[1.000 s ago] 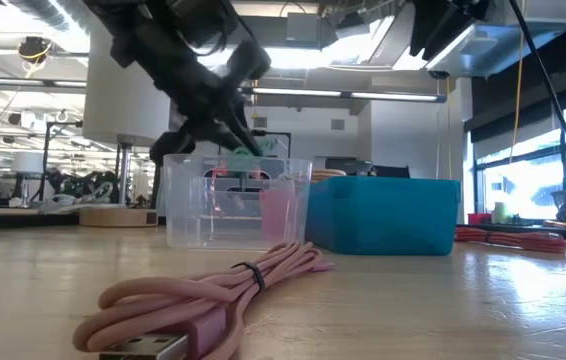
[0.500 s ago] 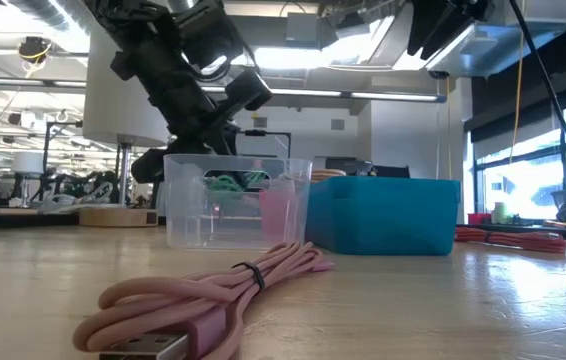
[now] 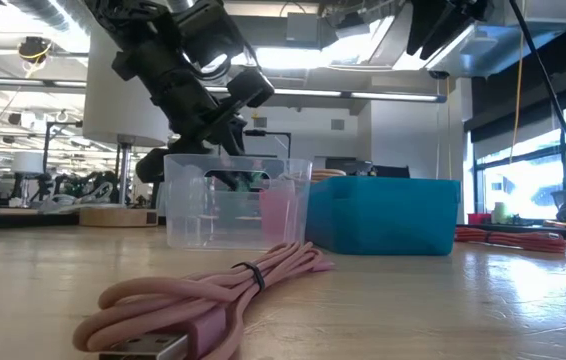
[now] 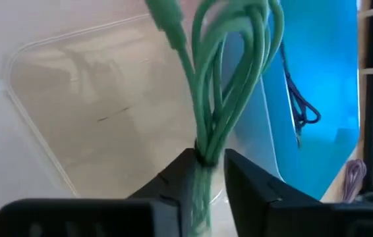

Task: Pick & Place USB Port
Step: Put the green charger cable into the transparent bin, then put the pink charger cable into the transparent bin

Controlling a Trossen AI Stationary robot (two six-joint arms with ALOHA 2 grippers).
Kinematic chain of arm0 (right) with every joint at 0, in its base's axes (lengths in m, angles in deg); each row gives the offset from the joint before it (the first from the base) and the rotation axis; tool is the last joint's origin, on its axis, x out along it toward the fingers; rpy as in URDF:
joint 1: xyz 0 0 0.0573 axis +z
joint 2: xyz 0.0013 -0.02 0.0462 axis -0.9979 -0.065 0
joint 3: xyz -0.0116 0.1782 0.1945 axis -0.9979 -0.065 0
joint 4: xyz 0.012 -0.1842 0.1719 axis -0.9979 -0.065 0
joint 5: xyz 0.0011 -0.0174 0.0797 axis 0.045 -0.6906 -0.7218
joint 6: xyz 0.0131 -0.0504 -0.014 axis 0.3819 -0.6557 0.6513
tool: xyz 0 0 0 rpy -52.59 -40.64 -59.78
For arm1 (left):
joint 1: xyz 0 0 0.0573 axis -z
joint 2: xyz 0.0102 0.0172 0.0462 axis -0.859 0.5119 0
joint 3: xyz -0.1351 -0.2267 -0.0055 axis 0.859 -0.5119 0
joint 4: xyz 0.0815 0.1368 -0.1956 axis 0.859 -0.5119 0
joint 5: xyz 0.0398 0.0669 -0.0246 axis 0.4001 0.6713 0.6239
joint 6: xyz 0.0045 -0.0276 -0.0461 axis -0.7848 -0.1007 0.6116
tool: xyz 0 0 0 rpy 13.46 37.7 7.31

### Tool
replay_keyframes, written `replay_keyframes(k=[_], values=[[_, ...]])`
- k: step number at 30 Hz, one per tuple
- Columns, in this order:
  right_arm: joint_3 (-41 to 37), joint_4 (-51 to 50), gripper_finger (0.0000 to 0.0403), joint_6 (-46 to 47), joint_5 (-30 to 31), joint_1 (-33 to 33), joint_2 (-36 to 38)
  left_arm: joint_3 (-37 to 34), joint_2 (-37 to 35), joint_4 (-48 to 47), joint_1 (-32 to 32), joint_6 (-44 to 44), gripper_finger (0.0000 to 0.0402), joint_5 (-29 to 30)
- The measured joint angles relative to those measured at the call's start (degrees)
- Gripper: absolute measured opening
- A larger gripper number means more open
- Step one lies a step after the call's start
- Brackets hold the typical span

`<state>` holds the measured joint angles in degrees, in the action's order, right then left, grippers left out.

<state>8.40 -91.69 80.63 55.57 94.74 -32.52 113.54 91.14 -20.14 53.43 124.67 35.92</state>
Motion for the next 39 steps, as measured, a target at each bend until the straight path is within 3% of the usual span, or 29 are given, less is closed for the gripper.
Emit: replay_keyframes(k=[9, 12, 16, 20, 24, 31, 39], values=[[0.0, 0.0, 0.0188, 0.0, 0.0, 0.0, 0.0, 0.0, 0.0, 1.1, 0.0, -1.0, 0.0138, -3.6], [0.0, 0.0, 0.0188, 0.0, 0.0, 0.0, 0.0, 0.0, -0.8, 6.2, 0.2, -1.8, 0.0145, -5.8], [0.0, 0.2, 0.0188, 0.0, 0.0, 0.0, 0.0, 0.0, -4.0, 17.3, 1.4, -4.1, 0.0147, -4.0], [0.0, 0.2, 0.0188, 0.0, 0.0, 0.0, 0.0, 0.0, -8.7, 26.8, 2.7, -9.6, 0.0147, -2.0], [0.0, 0.2, 0.0188, 0.0, 0.0, 0.0, 0.0, 0.0, -13.9, 30.4, 2.8, -18.5, 0.0148, -1.7], [0.0, 1.2, 0.0188, 0.0, 0.0, 0.0, 0.0, 0.0, -20.6, 30.4, 2.8, -30.1, 0.0148, -1.2], [0.0, 3.0, 0.0188, -3.1, 0.1, 0.0, 0.0, 0.0, -21.2, 30.1, 2.8, -38.0, 0.0148, -1.4]])
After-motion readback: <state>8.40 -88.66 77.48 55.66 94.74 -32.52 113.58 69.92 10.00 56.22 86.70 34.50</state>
